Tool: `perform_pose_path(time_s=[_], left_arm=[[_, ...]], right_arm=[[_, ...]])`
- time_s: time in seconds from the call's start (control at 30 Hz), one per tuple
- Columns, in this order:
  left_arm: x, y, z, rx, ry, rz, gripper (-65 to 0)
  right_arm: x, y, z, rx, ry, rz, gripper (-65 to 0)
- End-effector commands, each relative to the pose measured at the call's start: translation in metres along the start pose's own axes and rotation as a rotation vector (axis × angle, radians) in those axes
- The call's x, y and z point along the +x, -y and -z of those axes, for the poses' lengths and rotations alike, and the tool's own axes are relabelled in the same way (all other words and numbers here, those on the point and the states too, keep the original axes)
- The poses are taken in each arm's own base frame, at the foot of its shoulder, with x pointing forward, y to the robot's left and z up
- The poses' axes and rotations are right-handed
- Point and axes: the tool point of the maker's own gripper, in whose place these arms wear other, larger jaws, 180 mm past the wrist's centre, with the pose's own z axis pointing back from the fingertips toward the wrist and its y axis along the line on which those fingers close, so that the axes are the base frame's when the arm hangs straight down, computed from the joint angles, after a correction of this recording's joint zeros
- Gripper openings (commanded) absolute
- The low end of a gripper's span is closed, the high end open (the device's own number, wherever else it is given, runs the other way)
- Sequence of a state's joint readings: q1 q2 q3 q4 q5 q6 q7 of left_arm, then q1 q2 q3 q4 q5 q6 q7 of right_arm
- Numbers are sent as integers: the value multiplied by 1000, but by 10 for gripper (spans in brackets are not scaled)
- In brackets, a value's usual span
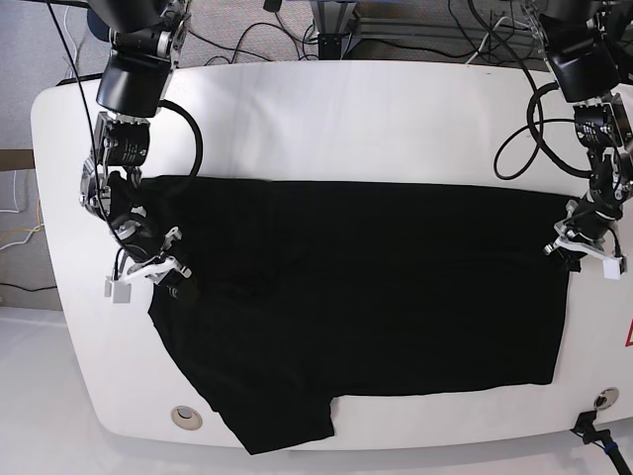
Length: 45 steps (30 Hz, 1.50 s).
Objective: Fold the T-shirt properly
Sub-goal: 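Pull the shirt with both grippers toward the robot, flattening it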
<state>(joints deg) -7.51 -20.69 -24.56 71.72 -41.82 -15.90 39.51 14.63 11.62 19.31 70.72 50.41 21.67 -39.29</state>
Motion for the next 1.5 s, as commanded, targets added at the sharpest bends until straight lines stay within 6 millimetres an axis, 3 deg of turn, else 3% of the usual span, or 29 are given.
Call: perform_pose_path(time_s=[0.0, 0.07, 0.13, 0.2, 0.33, 0.47, 0.6, 0.7, 0.97, 1.27, 1.3, 1.37, 1.47], left_arm=[[28, 5, -3, -14, 67, 21, -477], [37, -2, -6, 5, 70, 50, -375], [42, -9, -4, 39, 58, 88, -359], [57, -17, -8, 81, 65, 147, -355], [82, -28, -22, 122, 92, 223, -355], [71, -28, -43, 137, 74, 325, -355], [55, -13, -64, 113, 76, 430, -355], [42, -3, -76, 82, 105, 480, -359], [15, -6, -85, 79, 51, 494, -360], [10, -9, -86, 83, 35, 494, -360], [9, -10, -85, 83, 33, 493, -360], [9, -10, -85, 84, 34, 492, -360], [9, -10, -85, 83, 33, 493, -360]], right_arm=[[22, -6, 5, 26, 47, -1, -590], [22, 1, 10, -10, 25, -31, -400], [24, 3, 14, -40, 10, -80, -224], [25, -1, 11, -50, -22, -132, -133], [34, -6, -14, -112, -79, -326, -146], [31, 3, -55, -261, -123, -581, -145], [3, 30, -87, -391, -228, -723, -145], [-12, 47, -97, -420, -293, -804, -145], [-47, 90, -94, -415, -304, -727, -145], [-56, 117, -76, -405, -268, -621, -151], [-58, 117, -75, -403, -271, -615, -171], [-60, 117, -75, -402, -273, -612, -279], [-68, 114, -72, -392, -276, -596, -543]])
